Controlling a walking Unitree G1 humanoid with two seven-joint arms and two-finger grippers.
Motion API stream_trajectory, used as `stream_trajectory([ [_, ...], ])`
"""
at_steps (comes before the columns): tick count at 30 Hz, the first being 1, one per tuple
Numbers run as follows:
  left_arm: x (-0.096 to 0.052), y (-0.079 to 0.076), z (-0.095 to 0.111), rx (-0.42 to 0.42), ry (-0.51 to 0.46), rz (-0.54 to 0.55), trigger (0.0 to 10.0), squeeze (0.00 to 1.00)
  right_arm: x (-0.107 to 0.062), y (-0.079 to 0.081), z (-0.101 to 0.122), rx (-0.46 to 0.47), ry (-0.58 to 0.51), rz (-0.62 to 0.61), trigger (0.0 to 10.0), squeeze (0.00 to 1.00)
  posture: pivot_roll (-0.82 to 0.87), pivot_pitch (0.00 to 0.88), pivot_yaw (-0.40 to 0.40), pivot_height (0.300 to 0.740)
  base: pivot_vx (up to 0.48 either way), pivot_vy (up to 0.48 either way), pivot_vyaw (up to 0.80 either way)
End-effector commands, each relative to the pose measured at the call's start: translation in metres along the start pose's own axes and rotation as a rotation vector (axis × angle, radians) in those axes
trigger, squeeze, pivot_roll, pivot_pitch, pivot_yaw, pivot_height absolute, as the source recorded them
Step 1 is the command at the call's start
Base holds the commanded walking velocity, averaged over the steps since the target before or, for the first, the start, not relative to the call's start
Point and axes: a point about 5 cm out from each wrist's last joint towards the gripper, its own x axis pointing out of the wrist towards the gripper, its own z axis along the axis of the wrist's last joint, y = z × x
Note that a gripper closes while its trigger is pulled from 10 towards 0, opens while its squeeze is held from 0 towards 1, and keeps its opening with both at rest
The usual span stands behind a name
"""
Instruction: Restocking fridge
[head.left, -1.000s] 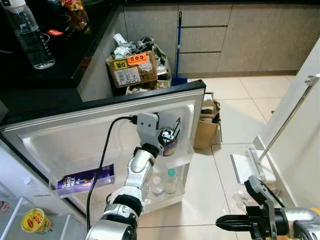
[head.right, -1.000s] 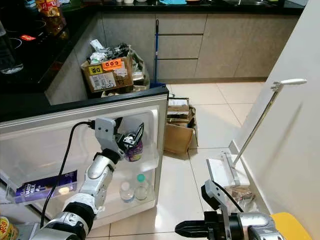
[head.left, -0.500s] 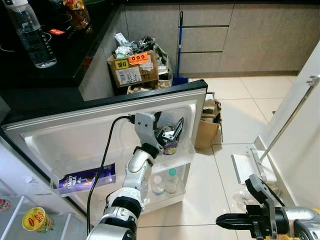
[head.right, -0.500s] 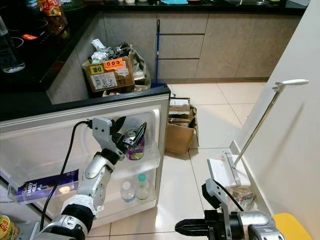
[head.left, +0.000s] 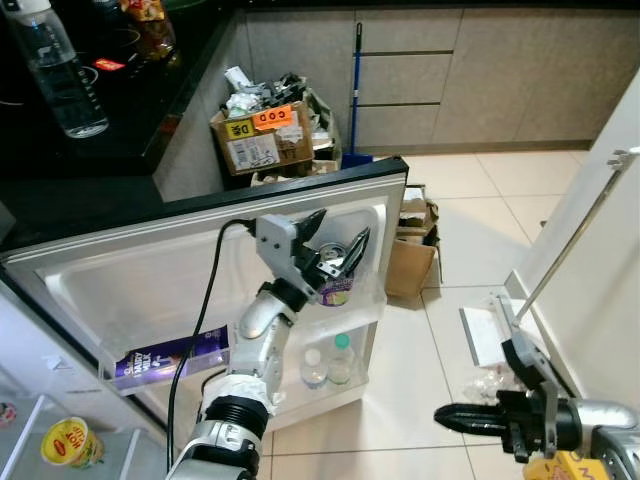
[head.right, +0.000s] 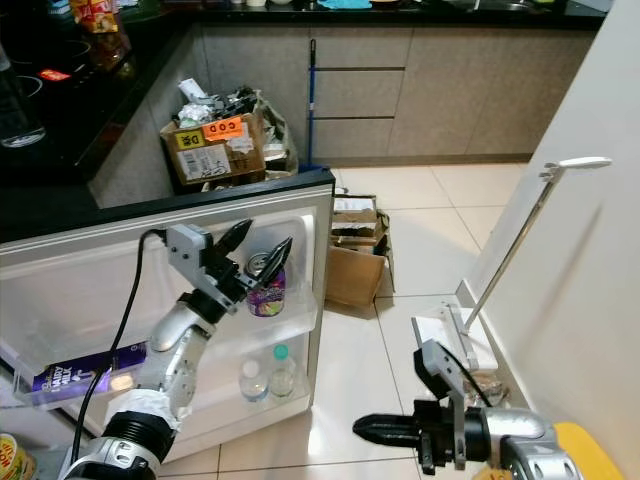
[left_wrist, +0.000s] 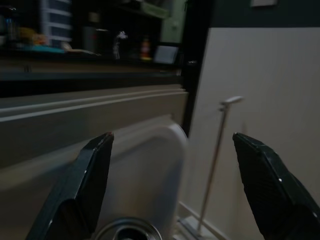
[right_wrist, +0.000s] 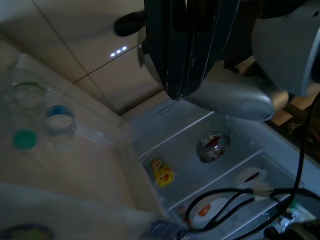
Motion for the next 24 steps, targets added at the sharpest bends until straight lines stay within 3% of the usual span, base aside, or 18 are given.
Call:
stream_trajectory([
  [1, -0.006, 0.004, 0.004, 0.007, 0.006, -0.027, 10.0, 0.0, -0.008, -0.002, 0.001, -0.002, -0.014, -0.03, 10.0, 0.0, -0.14, 0.058, -0.011, 0.74, 0.0, 0.0, 0.0],
  [6, -0.018, 0.015, 0.014, 0.014, 0.012, -0.055, 10.0, 0.0, -0.01, -0.003, 0.002, -0.004, -0.022, -0.038, 10.0, 0.0, -0.14, 0.058, -0.011, 0.74, 0.0, 0.0, 0.0],
  [10, -0.042, 0.031, 0.032, 0.013, 0.025, -0.098, 10.0, 0.0, -0.012, -0.003, 0.004, -0.005, -0.038, -0.042, 10.0, 0.0, -0.14, 0.056, -0.012, 0.74, 0.0, 0.0, 0.0],
  [14, -0.051, 0.036, 0.041, 0.007, 0.023, -0.106, 10.0, 0.0, -0.014, -0.004, 0.008, -0.006, -0.069, -0.046, 10.0, 0.0, -0.14, 0.056, -0.015, 0.74, 0.0, 0.0, 0.0],
  [15, -0.061, 0.041, 0.05, -0.011, 0.017, -0.119, 10.0, 0.0, -0.016, -0.005, 0.013, -0.01, -0.104, -0.048, 10.0, 0.0, -0.14, 0.057, -0.015, 0.74, 0.0, 0.0, 0.0],
  [17, -0.065, 0.041, 0.052, -0.019, 0.018, -0.128, 10.0, 0.0, -0.017, -0.005, 0.014, -0.011, -0.112, -0.048, 10.0, 0.0, -0.14, 0.057, -0.015, 0.74, 0.0, 0.0, 0.0],
  [19, -0.077, 0.036, 0.051, -0.043, 0.078, -0.197, 10.0, 0.0, -0.017, -0.005, 0.015, -0.013, -0.113, -0.05, 10.0, 0.0, -0.14, 0.057, -0.015, 0.74, 0.0, 0.0, 0.0],
  [24, -0.098, 0.033, 0.051, -0.102, 0.135, -0.238, 10.0, 0.0, -0.018, -0.006, 0.015, -0.014, -0.118, -0.051, 10.0, 0.0, -0.14, 0.056, -0.015, 0.74, 0.0, 0.0, 0.0],
])
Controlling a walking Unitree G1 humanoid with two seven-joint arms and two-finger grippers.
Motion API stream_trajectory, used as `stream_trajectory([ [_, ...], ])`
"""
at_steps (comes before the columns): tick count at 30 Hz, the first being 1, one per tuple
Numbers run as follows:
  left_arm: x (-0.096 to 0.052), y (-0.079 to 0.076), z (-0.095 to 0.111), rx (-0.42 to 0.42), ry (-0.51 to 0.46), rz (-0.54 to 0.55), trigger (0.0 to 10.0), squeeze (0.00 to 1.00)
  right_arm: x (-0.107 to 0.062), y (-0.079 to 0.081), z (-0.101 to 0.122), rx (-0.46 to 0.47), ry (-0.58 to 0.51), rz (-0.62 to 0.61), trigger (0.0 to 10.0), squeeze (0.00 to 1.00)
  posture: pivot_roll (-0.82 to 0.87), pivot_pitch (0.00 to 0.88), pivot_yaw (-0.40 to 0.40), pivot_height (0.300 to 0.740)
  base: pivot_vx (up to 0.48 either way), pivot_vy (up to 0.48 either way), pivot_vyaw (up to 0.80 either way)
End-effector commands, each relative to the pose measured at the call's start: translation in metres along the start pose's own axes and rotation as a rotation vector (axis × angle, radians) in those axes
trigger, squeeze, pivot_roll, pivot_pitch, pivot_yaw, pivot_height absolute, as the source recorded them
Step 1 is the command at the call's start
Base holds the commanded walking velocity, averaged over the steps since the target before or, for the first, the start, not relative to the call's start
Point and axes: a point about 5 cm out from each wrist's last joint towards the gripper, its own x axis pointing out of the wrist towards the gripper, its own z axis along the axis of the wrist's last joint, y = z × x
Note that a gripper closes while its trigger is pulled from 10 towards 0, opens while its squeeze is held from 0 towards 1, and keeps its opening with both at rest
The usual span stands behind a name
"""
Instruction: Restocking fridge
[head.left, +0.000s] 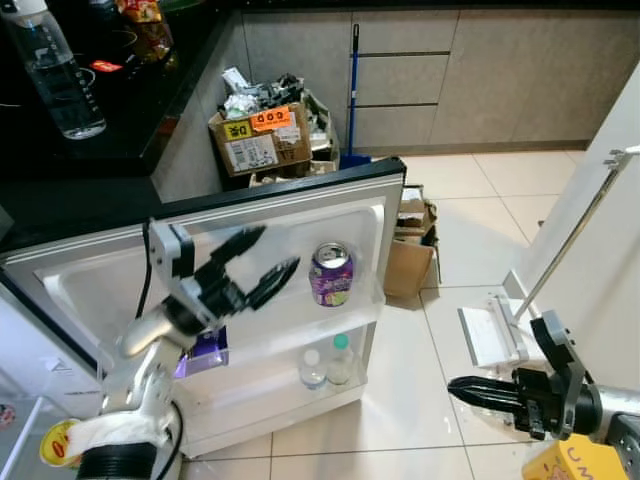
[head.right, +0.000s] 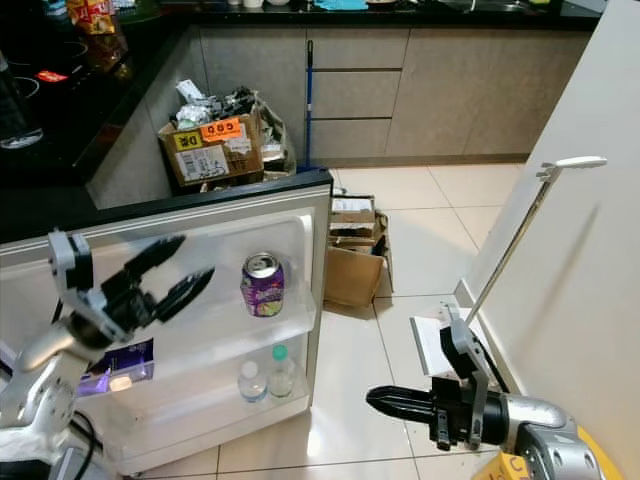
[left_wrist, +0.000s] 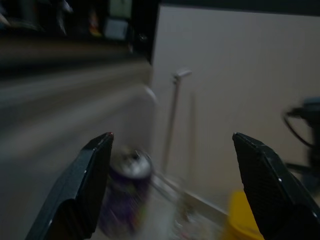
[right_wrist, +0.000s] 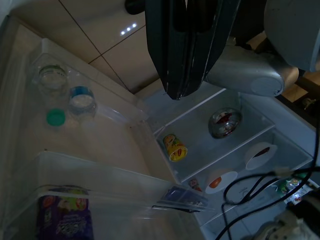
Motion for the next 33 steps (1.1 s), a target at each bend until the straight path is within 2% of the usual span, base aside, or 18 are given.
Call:
stream_trajectory([
  [1, -0.005, -0.001, 0.006, -0.012, 0.006, -0.036, 10.0, 0.0, -0.002, 0.0, 0.003, -0.008, -0.016, 0.0, 10.0, 0.0, -0.13, 0.056, -0.016, 0.74, 0.0, 0.0, 0.0],
  [3, -0.009, -0.003, 0.006, -0.028, 0.007, -0.044, 10.0, 0.0, -0.002, 0.0, 0.003, -0.007, -0.017, 0.001, 10.0, 0.0, -0.13, 0.056, -0.016, 0.74, 0.0, 0.0, 0.0],
  [4, -0.019, -0.005, 0.003, -0.062, 0.042, -0.065, 10.0, 0.0, -0.002, 0.0, 0.003, -0.007, -0.02, 0.001, 10.0, 0.0, -0.13, 0.056, -0.016, 0.74, 0.0, 0.0, 0.0],
  [5, -0.019, -0.005, 0.003, -0.062, 0.042, -0.065, 10.0, 0.0, -0.002, 0.0, 0.003, -0.007, -0.02, 0.001, 10.0, 0.0, -0.13, 0.056, -0.016, 0.74, 0.0, 0.0, 0.0],
  [7, -0.03, -0.007, -0.001, -0.111, 0.078, -0.072, 10.0, 0.0, -0.003, -0.001, 0.004, -0.005, -0.024, -0.001, 10.0, 0.0, -0.13, 0.056, -0.016, 0.74, 0.0, 0.0, 0.0],
  [8, -0.03, -0.007, -0.001, -0.111, 0.078, -0.072, 10.0, 0.0, -0.003, -0.001, 0.004, -0.005, -0.024, -0.001, 10.0, 0.0, -0.13, 0.056, -0.016, 0.74, 0.0, 0.0, 0.0],
  [10, -0.044, -0.009, -0.016, -0.161, 0.144, -0.05, 10.0, 0.0, -0.003, -0.002, 0.003, -0.002, -0.026, -0.006, 10.0, 0.0, -0.13, 0.052, -0.014, 0.74, 0.0, 0.0, 0.0],
  [11, -0.044, -0.009, -0.016, -0.161, 0.144, -0.05, 10.0, 0.0, -0.003, -0.002, 0.003, -0.002, -0.026, -0.006, 10.0, 0.0, -0.13, 0.052, -0.014, 0.74, 0.0, 0.0, 0.0],
  [12, -0.051, -0.011, -0.025, -0.189, 0.183, -0.039, 10.0, 0.0, -0.004, -0.002, 0.003, 0.001, -0.026, -0.009, 10.0, 0.0, -0.13, 0.052, -0.014, 0.74, 0.0, 0.0, 0.0],
  [13, -0.063, -0.015, -0.042, -0.248, 0.261, -0.014, 10.0, 0.0, -0.004, -0.003, 0.0, 0.01, -0.024, -0.016, 10.0, 0.0, -0.12, 0.051, -0.016, 0.74, 0.0, 0.0, 0.0],
  [16, -0.066, -0.017, -0.046, -0.262, 0.278, -0.008, 10.0, 0.0, -0.004, -0.003, -0.001, 0.013, -0.023, -0.017, 10.0, 0.0, -0.12, 0.051, -0.016, 0.74, 0.0, 0.0, 0.0],
  [19, -0.084, -0.022, -0.067, -0.342, 0.373, 0.044, 10.0, 0.0, -0.005, -0.003, -0.004, 0.023, -0.013, -0.023, 10.0, 0.0, -0.12, 0.05, -0.017, 0.74, 0.0, 0.0, 0.0],
  [20, -0.084, -0.022, -0.067, -0.342, 0.373, 0.044, 10.0, 0.0, -0.005, -0.003, -0.004, 0.023, -0.013, -0.023, 10.0, 0.0, -0.12, 0.05, -0.017, 0.74, 0.0, 0.0, 0.0],
  [23, -0.103, -0.029, -0.086, -0.436, 0.421, 0.103, 10.0, 0.0, -0.006, -0.004, -0.005, 0.03, -0.01, -0.025, 10.0, 0.0, -0.12, 0.046, -0.021, 0.74, 0.0, 0.0, 0.0],
  [24, -0.103, -0.029, -0.086, -0.436, 0.421, 0.103, 10.0, 0.0, -0.006, -0.004, -0.005, 0.03, -0.01, -0.025, 10.0, 0.0, -0.12, 0.046, -0.021, 0.74, 0.0, 0.0, 0.0],
  [32, -0.137, -0.051, -0.122, -0.617, 0.455, 0.244, 10.0, 0.0, -0.005, -0.003, -0.014, 0.064, -0.001, -0.023, 10.0, 0.0, -0.12, 0.043, -0.023, 0.74, 0.0, 0.0, 0.0],
  [33, -0.137, -0.051, -0.122, -0.617, 0.455, 0.244, 10.0, 0.0, -0.005, -0.003, -0.014, 0.064, -0.001, -0.023, 10.0, 0.0, -0.12, 0.043, -0.023, 0.74, 0.0, 0.0, 0.0],
])
